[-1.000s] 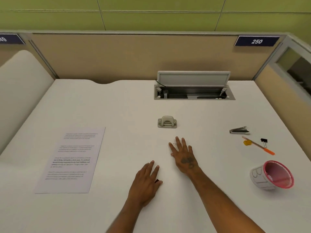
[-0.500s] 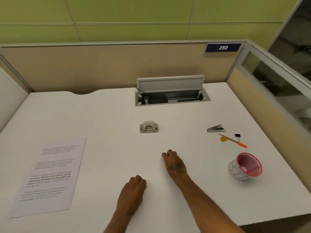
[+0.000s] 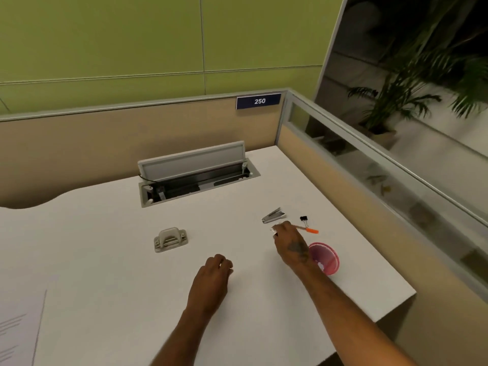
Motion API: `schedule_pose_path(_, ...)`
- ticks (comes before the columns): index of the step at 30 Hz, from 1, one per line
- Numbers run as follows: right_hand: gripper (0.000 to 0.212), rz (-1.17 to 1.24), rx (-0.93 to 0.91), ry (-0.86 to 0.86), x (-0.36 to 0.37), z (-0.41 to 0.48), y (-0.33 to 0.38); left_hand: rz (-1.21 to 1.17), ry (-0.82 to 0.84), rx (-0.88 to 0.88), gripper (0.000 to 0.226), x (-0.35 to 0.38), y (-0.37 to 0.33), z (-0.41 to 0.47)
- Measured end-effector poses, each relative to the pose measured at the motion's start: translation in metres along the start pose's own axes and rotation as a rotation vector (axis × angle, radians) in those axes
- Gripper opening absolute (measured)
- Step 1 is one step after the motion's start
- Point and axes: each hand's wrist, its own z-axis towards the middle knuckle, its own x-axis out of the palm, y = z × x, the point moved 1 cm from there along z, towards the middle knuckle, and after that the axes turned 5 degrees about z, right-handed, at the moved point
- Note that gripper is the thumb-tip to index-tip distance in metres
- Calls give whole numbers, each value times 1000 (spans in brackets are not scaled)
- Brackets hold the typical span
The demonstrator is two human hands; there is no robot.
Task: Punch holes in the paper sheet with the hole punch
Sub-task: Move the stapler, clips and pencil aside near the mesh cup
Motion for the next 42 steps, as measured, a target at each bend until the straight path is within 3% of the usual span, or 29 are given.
schedule_pose_path(2,13,27,78,17,-8,4,-28,-16,4,24,12,4,-15,29)
schedule_pose_path(5,27,216,211,-57,-8,20,-71,-37,35,50,3,21,-34,70)
schedule_pose_path(11,27,255,238,92,24,74,-140,-5,133,15,25,68,-67,131)
schedule_pose_path(18,25,304,214,97,57,111,-159,52,230,72,12,101,-84,173)
schedule_pose_path(22,26,264,184,129,63,119,-164,72,306,72,27,121,-84,181)
schedule_pose_path(27,28,291,189,183,65,118,-168,90,397,58,29,128,-83,185)
schedule_pose_path(32,33,303,201,84,51,113,-158,52,250,32,41,111,-71,182)
schedule_pose_path(37,61,178,176,85,27,109,-114,61,185,-80,66,74,-46,170)
schedule_pose_path(42,80,63,178,29,9,92,-50,176,97,-130,74,23,-13,137)
